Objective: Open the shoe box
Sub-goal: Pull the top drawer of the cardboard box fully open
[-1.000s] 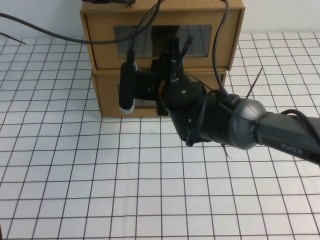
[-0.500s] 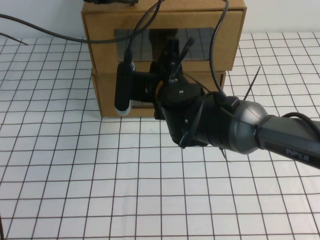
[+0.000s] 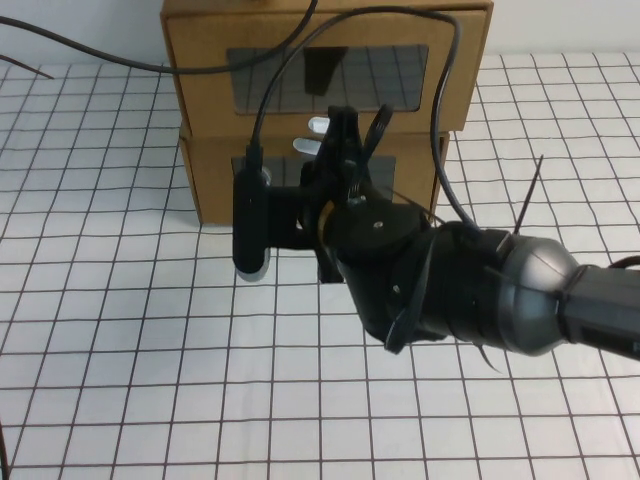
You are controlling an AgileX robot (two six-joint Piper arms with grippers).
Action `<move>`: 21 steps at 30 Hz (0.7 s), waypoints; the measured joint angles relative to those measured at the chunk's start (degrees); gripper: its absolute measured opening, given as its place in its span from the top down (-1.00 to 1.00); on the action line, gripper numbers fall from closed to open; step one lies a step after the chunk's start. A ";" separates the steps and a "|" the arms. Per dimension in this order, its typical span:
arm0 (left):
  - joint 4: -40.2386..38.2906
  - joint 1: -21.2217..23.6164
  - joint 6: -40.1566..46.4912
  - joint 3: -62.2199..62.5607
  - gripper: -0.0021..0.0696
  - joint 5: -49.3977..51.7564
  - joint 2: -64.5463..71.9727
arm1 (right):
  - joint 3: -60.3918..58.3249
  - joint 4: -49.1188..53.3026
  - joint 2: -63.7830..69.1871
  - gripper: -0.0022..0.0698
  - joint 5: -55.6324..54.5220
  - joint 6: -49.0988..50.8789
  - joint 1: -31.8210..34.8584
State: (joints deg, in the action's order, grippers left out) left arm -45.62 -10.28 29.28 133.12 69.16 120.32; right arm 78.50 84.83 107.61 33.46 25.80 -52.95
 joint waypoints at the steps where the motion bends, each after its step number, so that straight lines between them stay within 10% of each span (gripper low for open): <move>1: 0.00 0.00 0.00 0.04 0.96 0.00 0.00 | -0.73 0.00 -0.11 0.97 0.00 0.00 -0.21; 14: 0.11 0.00 -0.44 0.13 0.96 0.19 0.00 | -1.85 3.72 -0.34 0.93 2.39 6.96 -0.71; 21: 0.11 0.00 -0.56 0.13 0.96 0.45 0.00 | -1.50 9.47 -0.46 0.37 2.11 12.66 -0.71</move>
State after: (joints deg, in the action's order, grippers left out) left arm -45.51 -10.28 28.71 133.25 69.61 120.32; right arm 77.00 94.30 107.15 35.58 38.46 -53.66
